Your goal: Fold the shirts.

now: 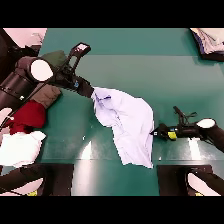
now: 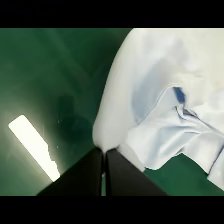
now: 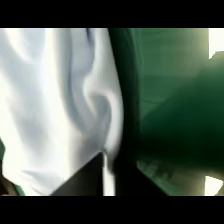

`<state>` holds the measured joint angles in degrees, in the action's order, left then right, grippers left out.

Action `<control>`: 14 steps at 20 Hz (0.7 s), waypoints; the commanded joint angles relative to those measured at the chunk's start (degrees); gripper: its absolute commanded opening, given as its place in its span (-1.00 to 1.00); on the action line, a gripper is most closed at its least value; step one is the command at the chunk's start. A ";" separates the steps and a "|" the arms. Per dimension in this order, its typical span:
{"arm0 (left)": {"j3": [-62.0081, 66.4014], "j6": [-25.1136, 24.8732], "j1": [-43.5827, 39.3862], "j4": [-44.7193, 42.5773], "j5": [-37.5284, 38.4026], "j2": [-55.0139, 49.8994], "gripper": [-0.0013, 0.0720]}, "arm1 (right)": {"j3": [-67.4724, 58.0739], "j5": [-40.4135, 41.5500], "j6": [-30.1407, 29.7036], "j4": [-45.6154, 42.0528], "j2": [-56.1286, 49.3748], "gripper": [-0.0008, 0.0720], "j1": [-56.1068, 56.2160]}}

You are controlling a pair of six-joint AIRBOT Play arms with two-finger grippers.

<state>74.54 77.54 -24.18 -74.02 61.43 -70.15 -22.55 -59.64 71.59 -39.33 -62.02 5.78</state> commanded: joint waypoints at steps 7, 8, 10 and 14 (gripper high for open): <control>0.04 3.06 0.04 -14.36 9.73 8.02 -0.91 | -27.87 2.95 5.97 -17.92 0.20 -0.94 -2.34; -0.26 3.04 0.04 -12.61 11.39 8.00 -0.91 | -30.29 2.97 5.97 -17.73 0.46 -0.94 -4.09; -2.86 3.06 0.04 -8.94 11.19 8.00 -0.91 | -34.05 2.19 5.90 -17.86 -0.28 -0.94 -6.56; -8.35 3.08 0.04 -9.55 10.12 8.00 -0.90 | -39.89 -2.67 5.92 -17.84 -3.82 0.37 -10.82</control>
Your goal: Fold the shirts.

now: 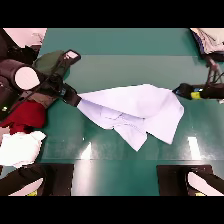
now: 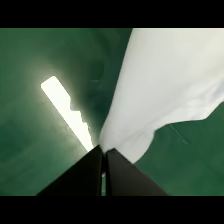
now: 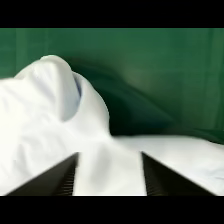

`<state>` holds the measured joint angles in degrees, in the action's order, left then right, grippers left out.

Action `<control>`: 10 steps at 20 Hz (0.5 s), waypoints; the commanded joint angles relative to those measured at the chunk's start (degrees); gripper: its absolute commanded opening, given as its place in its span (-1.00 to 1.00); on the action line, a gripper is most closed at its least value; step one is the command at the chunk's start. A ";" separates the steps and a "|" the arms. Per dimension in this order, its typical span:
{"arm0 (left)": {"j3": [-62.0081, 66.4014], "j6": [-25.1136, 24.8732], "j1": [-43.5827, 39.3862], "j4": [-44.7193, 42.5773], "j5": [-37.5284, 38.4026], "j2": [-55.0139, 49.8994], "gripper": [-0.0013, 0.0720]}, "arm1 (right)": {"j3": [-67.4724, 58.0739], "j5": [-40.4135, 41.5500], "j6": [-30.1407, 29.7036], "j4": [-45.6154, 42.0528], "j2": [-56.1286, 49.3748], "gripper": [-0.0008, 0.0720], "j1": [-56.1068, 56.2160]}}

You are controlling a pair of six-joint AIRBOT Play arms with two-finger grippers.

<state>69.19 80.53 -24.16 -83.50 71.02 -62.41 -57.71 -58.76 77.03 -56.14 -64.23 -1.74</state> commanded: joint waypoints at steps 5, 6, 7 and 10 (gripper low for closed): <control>-3.78 0.07 0.02 -1.55 -0.20 0.26 -0.90 | -0.68 -10.01 -0.83 -1.05 -0.57 0.19 -16.70; -3.78 0.07 0.02 -1.53 -0.68 0.26 -0.90 | 1.68 -10.51 -1.73 -0.96 -0.90 0.19 -19.28; -3.78 0.09 0.02 -1.51 -1.27 0.26 -0.91 | 3.61 -11.10 -2.25 -0.90 -1.77 0.19 -21.20; -3.78 0.09 0.02 -1.36 -1.53 0.26 -0.90 | 6.40 -11.74 -4.90 -0.35 -6.56 0.19 -22.82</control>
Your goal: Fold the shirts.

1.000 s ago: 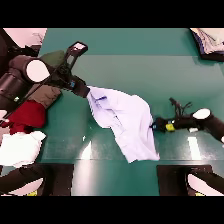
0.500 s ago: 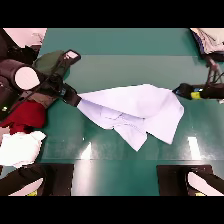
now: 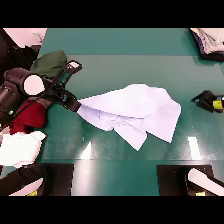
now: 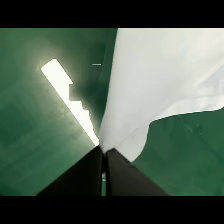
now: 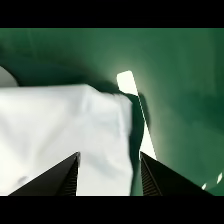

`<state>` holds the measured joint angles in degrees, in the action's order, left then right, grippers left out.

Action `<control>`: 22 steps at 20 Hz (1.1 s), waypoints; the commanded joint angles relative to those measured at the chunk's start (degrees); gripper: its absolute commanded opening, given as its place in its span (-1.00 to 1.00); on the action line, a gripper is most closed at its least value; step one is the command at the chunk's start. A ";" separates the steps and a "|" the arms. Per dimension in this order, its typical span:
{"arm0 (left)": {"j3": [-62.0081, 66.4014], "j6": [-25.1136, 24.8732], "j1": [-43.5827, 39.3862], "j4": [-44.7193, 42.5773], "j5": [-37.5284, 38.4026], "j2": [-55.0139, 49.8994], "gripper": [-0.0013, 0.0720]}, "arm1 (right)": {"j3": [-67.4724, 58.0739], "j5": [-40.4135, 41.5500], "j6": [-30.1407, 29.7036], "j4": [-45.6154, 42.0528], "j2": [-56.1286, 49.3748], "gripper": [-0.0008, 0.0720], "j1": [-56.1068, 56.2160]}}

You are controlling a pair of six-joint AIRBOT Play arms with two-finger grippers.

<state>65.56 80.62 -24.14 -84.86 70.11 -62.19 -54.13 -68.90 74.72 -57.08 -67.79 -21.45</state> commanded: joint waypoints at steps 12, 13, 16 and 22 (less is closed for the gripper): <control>-0.15 0.02 0.00 0.00 -0.50 0.04 -0.90 | -4.02 -0.94 -3.04 -0.72 -15.21 -0.34 7.39; -0.15 0.07 0.00 0.02 -0.44 0.04 -0.91 | -4.02 -0.98 -3.04 -1.44 -15.17 -0.54 7.39; -0.09 0.44 0.00 0.22 -0.04 0.07 -0.91 | -4.04 -1.81 -3.04 -1.03 -13.77 -0.94 7.39; 21.49 1.70 0.00 -8.33 1.40 1.05 -0.91 | -17.03 0.48 -3.04 15.93 0.90 -0.94 5.18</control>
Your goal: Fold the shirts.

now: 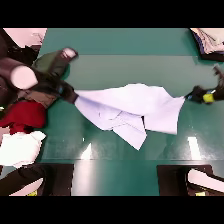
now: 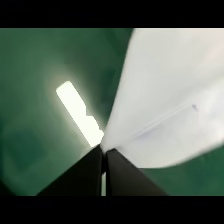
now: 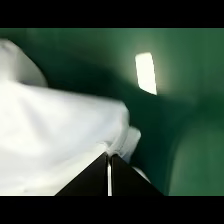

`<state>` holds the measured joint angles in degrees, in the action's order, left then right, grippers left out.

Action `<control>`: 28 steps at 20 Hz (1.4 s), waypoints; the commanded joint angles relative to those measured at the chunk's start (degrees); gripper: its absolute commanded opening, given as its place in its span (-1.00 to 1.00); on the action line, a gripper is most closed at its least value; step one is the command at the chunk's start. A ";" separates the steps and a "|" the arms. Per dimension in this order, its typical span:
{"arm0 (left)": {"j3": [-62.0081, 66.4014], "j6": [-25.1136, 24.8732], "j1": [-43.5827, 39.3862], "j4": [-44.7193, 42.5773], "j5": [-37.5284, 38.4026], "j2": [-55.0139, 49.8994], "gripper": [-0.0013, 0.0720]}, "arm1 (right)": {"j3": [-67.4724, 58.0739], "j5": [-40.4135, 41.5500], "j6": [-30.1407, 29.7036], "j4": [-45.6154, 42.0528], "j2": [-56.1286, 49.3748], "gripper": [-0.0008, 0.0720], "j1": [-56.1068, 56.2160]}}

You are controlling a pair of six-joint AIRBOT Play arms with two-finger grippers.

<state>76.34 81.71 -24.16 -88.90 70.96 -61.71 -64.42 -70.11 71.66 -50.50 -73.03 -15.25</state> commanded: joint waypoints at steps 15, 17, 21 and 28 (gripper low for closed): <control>49.09 1.03 0.02 -0.90 -8.04 12.15 -0.91 | -48.28 9.07 4.68 -6.99 28.09 -0.94 -1.18; 49.18 1.03 0.02 1.49 -8.31 12.96 -0.91 | -52.83 4.20 7.45 -12.61 27.04 -0.94 -1.18; 43.12 1.07 0.02 -1.86 -8.57 12.20 -0.91 | -57.90 -5.77 11.23 -15.47 21.84 -0.95 -1.18; 29.31 7.06 6.43 -10.12 0.48 -7.89 -0.91 | -43.17 -16.50 17.09 -15.17 7.10 -0.95 1.29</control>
<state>109.65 86.96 -21.71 -99.57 67.61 -60.93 -112.42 -80.79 86.08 -64.95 -59.77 -15.64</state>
